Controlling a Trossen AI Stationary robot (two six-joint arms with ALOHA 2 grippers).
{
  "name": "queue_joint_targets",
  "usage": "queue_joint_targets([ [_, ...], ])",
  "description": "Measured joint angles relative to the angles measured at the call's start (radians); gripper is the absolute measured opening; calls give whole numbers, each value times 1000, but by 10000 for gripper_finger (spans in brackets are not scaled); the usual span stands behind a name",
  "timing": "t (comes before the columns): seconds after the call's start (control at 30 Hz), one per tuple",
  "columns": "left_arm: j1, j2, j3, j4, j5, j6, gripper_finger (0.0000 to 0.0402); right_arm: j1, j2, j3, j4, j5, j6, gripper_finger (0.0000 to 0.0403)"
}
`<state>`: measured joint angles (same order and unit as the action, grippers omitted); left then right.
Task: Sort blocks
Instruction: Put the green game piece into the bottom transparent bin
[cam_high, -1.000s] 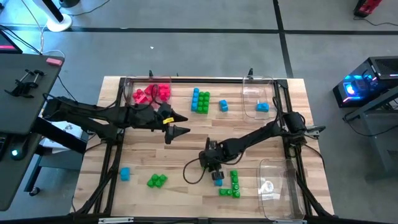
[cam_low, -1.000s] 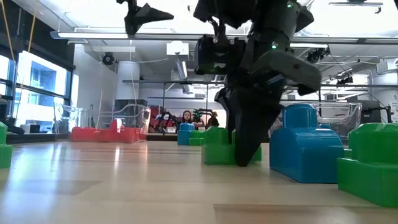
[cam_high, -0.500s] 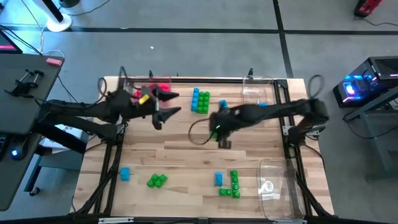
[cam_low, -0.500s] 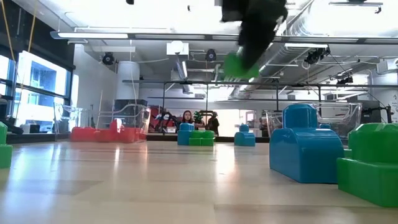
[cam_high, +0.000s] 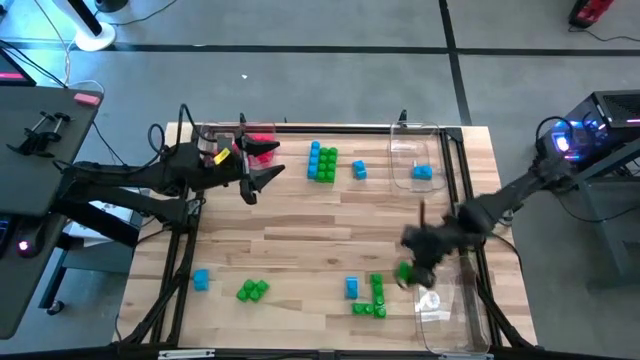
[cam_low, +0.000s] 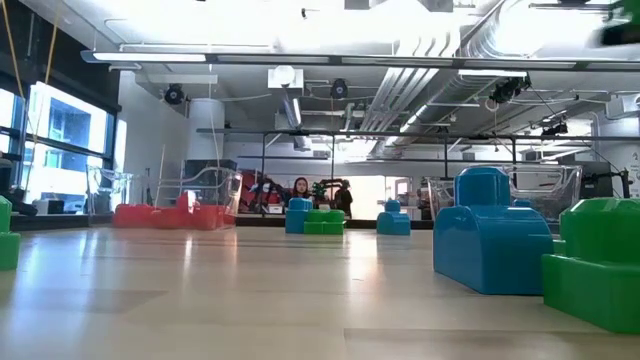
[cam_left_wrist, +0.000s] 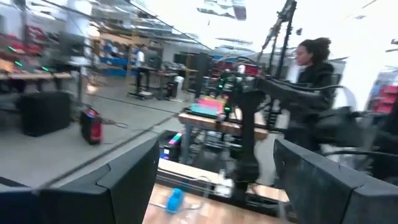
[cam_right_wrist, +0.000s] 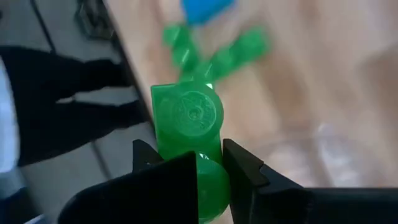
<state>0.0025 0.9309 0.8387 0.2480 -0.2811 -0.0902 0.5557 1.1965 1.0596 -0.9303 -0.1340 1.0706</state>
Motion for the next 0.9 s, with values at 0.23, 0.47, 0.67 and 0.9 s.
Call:
queue_joint_targets([
  [0.23, 6, 2, 0, 5, -82, 81, 300, 278, 25, -71, 24, -7, 385, 12],
  [0.47, 10, 2, 0, 4, -82, 66, 300, 332, 70, -111, -27, -117, 546, 43],
  [0.67, 10, 2, 0, -1, -82, 65, 300, 317, 64, -108, -5, -245, 547, 139],
  [0.9, 10, 2, 0, -18, -82, 42, 300, 299, 64, -40, 76, -292, 546, 201],
])
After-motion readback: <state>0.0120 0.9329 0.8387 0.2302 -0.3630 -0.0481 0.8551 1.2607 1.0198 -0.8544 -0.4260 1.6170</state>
